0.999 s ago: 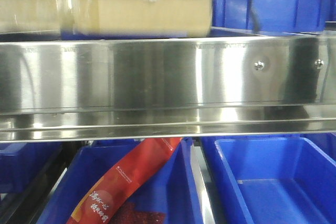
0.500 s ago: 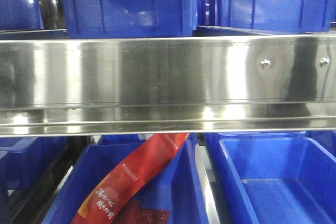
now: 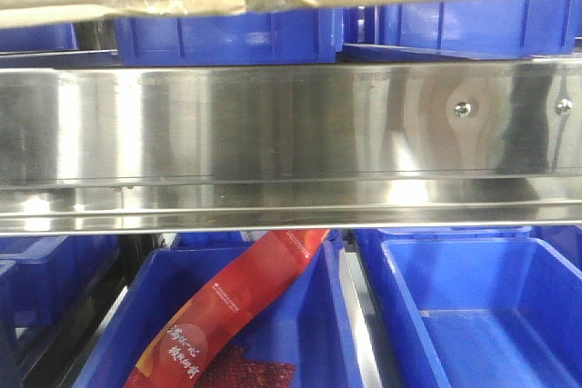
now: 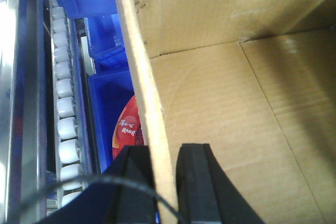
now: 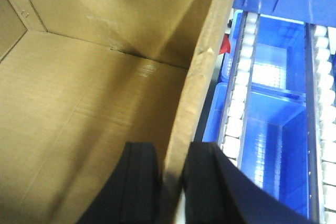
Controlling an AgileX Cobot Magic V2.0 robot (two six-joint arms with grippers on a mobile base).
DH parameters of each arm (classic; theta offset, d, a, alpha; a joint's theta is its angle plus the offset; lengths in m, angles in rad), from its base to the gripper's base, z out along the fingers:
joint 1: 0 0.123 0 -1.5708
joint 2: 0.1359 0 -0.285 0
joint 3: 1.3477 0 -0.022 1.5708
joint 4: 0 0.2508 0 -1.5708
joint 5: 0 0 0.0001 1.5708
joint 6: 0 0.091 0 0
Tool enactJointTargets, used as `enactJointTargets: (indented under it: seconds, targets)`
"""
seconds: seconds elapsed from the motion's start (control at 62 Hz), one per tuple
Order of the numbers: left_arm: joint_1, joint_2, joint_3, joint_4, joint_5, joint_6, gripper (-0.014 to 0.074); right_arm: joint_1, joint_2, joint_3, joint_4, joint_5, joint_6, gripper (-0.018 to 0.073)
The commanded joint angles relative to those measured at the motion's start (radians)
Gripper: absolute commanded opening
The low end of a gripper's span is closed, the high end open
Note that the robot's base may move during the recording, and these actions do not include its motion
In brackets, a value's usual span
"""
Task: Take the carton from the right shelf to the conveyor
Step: 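Pull the held carton back off the shelf with both grippers, then hold the carton with both grippers while the base turns away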
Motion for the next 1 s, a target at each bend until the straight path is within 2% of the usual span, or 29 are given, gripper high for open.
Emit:
enactJointTargets:
  seconds: [0.0,0.983]
  targets:
    - [-0.01,-0.018,-0.008,-0.029,-0.046,0.009,-0.0009,-0.001,-0.012,-0.002,0.014,-0.041,-0.023,-0.007]
    - [-0.01,-0.018,-0.008,-0.025,-0.068,0.009,-0.0009,-0.001,-0.012,-0.002,0.014,-0.043,-0.023,-0.007]
